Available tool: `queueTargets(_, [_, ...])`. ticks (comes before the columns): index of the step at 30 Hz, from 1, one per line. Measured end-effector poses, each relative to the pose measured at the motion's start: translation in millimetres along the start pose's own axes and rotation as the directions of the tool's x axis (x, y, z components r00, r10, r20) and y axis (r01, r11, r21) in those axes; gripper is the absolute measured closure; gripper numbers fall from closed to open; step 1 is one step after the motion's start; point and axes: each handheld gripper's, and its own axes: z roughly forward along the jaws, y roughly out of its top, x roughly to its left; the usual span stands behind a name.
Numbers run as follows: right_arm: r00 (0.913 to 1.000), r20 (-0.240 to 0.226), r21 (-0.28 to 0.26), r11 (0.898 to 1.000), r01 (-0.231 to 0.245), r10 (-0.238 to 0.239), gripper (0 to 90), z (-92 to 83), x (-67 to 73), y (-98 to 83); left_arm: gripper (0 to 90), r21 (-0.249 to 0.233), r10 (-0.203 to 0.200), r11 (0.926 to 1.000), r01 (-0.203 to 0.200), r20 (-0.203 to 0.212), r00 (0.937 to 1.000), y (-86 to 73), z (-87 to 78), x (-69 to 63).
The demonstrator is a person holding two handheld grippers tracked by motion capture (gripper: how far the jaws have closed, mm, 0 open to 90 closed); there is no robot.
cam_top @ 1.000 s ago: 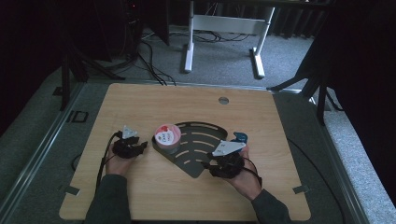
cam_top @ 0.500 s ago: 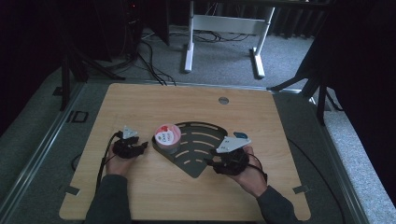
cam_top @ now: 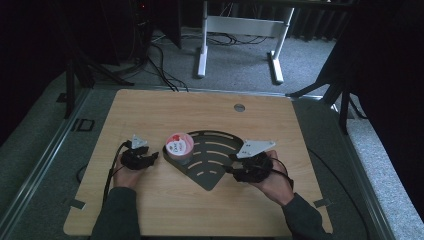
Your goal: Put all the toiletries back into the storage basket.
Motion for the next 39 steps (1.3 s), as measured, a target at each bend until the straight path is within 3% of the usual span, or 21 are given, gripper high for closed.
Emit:
queueTargets(11, [0.9999,-0.015,-0.026,1.0,-0.003,0.003,50.8,-9.4,-11.6,5.1,49.7,0.0,-0.001,1.0,0.001,0.001,1.0,-0.1,-0.1,-0.2])
queueTargets(19, [0.9999,0.01,-0.044,0.999,-0.012,0.012,47.2,-17.1,-21.6,8.1,49.3,0.0,0.0,1.0,0.0,0.003,1.0,-0.1,-0.1,-0.1])
queueTargets(39, [0.9988,0.042,0.018,1.0,-0.026,0.025,46.2,-17.2,-41.7,-2.7,49.1,0.002,-0.002,1.0,0.002,0.006,1.0,0.0,-0.3,0.4])
